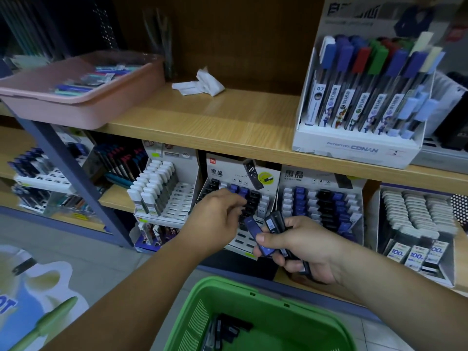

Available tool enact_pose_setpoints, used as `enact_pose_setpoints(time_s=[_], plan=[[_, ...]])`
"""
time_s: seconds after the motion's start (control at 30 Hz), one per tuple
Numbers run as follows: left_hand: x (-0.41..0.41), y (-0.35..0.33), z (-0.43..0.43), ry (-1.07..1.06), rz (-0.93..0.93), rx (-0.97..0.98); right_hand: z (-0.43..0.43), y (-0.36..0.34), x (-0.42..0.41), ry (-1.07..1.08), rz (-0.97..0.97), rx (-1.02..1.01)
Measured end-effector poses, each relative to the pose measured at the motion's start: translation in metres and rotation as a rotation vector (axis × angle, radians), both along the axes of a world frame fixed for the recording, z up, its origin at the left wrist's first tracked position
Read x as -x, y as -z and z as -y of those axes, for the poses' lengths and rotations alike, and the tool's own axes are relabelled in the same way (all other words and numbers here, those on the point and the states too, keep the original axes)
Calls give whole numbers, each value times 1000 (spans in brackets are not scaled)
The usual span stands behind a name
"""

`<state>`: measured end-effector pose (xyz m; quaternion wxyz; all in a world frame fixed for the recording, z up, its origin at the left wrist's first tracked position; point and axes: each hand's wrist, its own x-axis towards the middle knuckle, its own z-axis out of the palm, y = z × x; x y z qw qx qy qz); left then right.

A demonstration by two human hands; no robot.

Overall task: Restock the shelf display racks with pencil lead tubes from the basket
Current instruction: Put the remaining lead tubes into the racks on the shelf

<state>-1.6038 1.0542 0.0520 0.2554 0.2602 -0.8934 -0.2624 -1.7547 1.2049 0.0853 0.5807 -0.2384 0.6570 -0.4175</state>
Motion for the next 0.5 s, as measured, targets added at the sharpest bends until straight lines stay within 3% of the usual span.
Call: enact_pose_setpoints(time_s=[0.1, 0.17, 0.3, 0.43, 0.5], plan=[[4, -29, -25, 39, -93, -517, 5, -4, -4, -38, -21, 9], [3, -39, -35, 113, -32, -695, 8, -8, -7, -85, -39, 17], [-4, -39, -29, 43, -23, -777, 8, -6, -14, -136, -30, -18], [-12, -42, -12, -127, -229, -884, 3, 4, -10, -119, -31, -100], [-15, -45, -7, -137, -244, -882, 0, 4, -5, -81, -11, -114]])
